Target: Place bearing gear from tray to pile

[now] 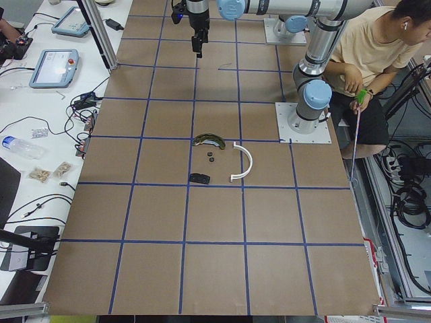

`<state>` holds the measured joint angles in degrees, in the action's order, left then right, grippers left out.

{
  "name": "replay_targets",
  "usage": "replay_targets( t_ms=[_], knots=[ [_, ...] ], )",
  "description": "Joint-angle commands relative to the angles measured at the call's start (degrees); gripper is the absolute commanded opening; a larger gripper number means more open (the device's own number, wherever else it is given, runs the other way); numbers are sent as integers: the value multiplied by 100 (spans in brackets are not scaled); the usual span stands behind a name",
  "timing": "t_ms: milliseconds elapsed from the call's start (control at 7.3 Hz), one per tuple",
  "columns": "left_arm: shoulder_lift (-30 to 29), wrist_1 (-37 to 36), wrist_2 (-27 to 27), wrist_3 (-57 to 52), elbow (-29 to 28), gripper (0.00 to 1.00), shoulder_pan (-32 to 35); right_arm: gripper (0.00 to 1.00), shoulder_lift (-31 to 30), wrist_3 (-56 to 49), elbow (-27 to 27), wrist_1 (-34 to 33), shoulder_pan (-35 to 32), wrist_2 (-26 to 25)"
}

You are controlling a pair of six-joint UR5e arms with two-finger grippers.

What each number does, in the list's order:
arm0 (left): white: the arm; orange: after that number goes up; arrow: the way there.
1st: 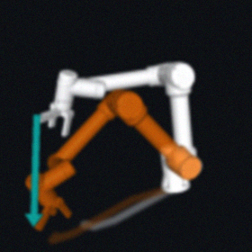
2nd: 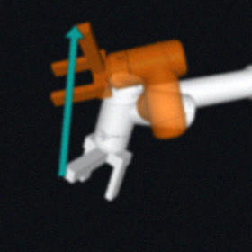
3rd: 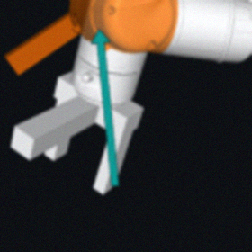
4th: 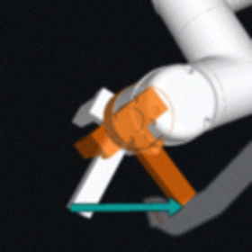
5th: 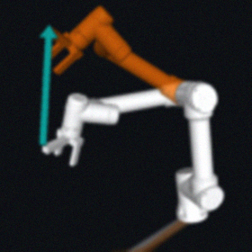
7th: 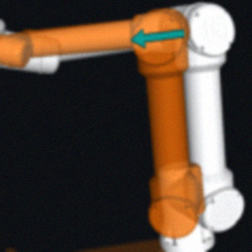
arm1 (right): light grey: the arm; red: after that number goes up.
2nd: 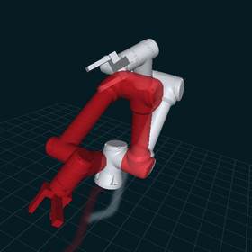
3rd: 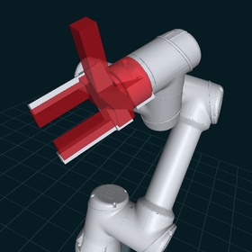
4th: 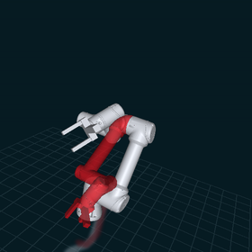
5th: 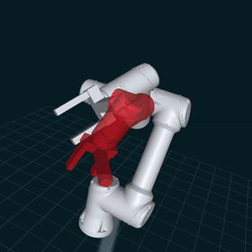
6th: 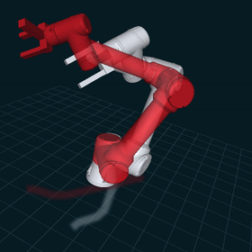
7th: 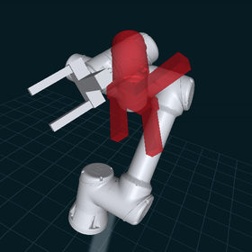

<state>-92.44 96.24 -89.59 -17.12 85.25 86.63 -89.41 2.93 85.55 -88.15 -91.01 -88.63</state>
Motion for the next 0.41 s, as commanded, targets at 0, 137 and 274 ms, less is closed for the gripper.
replay_targets(
  t_ms=[0,137,274],
  knots=[
    [7,0,3,7,0,100,3,100,-41,-29,67,0,-4,-5],
    [15,0,3,15,9,100,3,100,-50,-29,67,-9,-4,-5],
    [15,0,3,15,9,100,3,100,-50,-12,67,-9,-4,4]
  ],
)
